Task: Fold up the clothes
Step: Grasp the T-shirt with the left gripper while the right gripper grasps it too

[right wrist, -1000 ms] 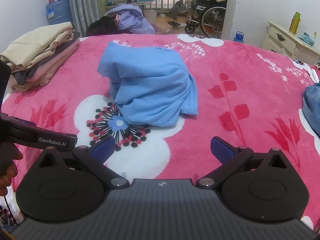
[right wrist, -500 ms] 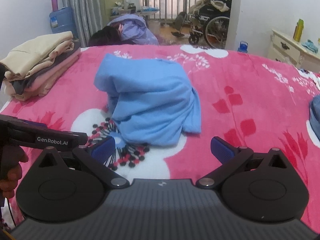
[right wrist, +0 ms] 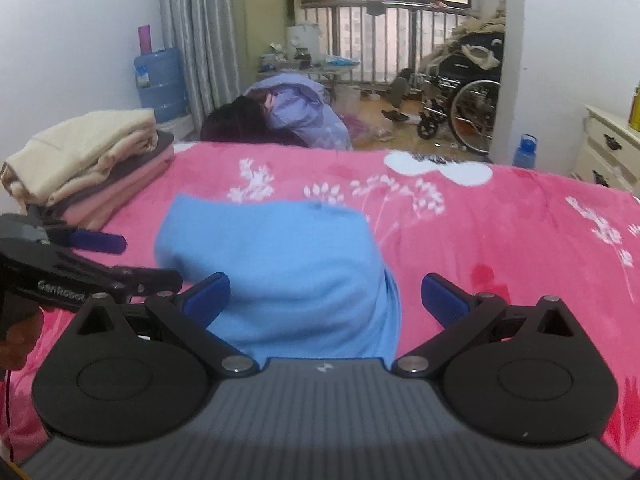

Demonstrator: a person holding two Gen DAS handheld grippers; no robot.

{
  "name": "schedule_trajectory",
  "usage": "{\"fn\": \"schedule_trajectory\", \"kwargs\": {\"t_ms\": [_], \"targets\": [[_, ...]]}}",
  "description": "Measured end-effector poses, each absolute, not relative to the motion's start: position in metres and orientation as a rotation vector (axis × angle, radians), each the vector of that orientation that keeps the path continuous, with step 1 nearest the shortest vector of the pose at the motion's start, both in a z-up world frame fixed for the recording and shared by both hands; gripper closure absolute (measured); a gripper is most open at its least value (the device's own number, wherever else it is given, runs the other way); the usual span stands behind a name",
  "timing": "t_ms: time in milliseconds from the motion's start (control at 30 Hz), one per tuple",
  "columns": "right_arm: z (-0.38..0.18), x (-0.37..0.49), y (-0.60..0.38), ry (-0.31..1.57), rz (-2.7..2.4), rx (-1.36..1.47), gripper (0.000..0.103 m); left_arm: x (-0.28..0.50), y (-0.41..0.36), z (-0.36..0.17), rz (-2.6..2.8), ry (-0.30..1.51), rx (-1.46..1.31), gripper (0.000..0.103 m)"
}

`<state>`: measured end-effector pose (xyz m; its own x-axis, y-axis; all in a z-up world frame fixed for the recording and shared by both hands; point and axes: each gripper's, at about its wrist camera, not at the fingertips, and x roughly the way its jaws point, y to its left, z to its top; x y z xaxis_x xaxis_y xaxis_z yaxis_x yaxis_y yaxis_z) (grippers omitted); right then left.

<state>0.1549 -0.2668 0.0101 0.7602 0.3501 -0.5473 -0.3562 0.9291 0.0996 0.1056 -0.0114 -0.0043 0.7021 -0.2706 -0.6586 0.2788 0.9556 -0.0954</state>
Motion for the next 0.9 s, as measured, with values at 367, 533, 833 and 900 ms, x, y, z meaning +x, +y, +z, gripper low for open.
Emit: {"fn": "schedule_trajectory", "kwargs": {"t_ms": [367, 533, 833, 900], "targets": [[-0.009, 0.17, -0.233, 0.698, 0.517, 0.028, 0.03, 0.132, -0.026, -0.027, -0.353, 0.773, -0.035, 0.067], [-0.022, 0.17, -0.242, 0.735, 0.54, 0.058, 0.079, 0.122, -0.034, -0.024, -0.379, 0.749, -0.007, 0.086], [-0.014, 0.13, -0.264, 0.713, 0.575, 0.059, 0.103, 0.102, -0.044, -0.017, -0.467, 0.717, 0.018, 0.089], [-0.01, 0.119, -0.268, 0.702, 0.565, 0.056, 0.103, 0.093, -0.05, -0.015, -0.5, 0.695, 0.053, 0.089]]}}
